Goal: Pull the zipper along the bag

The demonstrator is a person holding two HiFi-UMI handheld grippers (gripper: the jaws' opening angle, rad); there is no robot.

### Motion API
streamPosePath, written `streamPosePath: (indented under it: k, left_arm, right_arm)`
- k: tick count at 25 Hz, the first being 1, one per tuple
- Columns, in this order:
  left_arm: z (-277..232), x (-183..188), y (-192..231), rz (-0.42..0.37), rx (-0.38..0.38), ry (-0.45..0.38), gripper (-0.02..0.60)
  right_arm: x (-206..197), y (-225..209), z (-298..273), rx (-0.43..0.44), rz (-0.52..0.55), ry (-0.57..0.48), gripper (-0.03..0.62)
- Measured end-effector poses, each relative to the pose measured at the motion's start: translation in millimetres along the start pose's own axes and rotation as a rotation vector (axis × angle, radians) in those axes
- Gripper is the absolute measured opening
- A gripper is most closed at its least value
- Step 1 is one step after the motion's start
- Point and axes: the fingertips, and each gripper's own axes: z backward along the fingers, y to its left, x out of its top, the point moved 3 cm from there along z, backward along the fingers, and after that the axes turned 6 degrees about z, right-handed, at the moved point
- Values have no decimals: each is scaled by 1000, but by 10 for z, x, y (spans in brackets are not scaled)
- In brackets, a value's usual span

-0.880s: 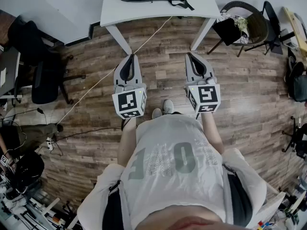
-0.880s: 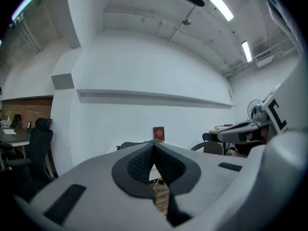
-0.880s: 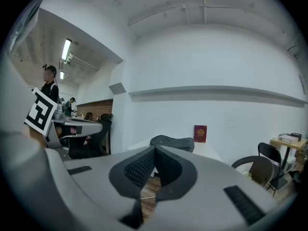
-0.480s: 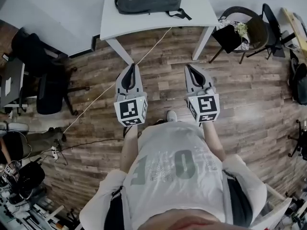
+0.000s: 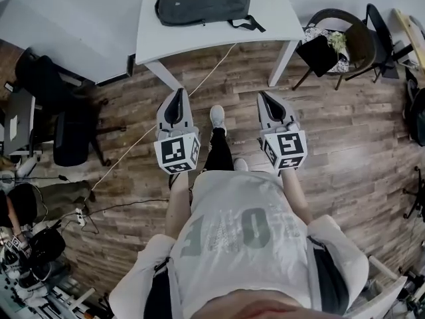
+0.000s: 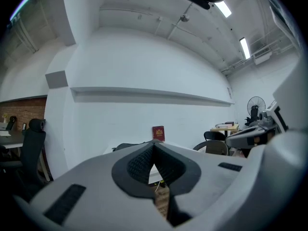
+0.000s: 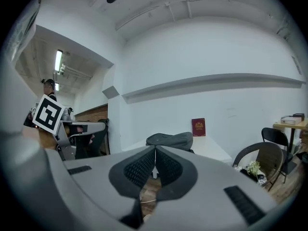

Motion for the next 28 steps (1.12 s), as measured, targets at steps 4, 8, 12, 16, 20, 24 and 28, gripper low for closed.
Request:
streamPosePath:
  k: [4,8,12,16,20,24,28]
  left_arm:
    - [-516,-110,161,16,-15,1,26]
    - [-1084,-67,395,-3,-50,15,26]
    - [-1896,112,711,-5,-84,-11,26]
    - [-2591,169,1020,-10,-95,-6,26]
    - [-3178,179,1323,-1,-135,-3,26]
    - [-3700,138,1608,-14,-170,-5,26]
    - [-4054,82,1896,5,-156,9,26]
  right_arm:
    - [-18,-189,-347,-25,26,-2,28]
    - [103,-367,-867,-47,45,7,28]
    - [297,-627,-1679,-68,56,16,28]
    - [406,-773,-2494,-43,73,49,28]
    - [500,-866,-3249,-41,73,77,28]
    - [569,-946,-3845,-52,79,98,28]
    - [527,-994,-4201,-62,75,128,28]
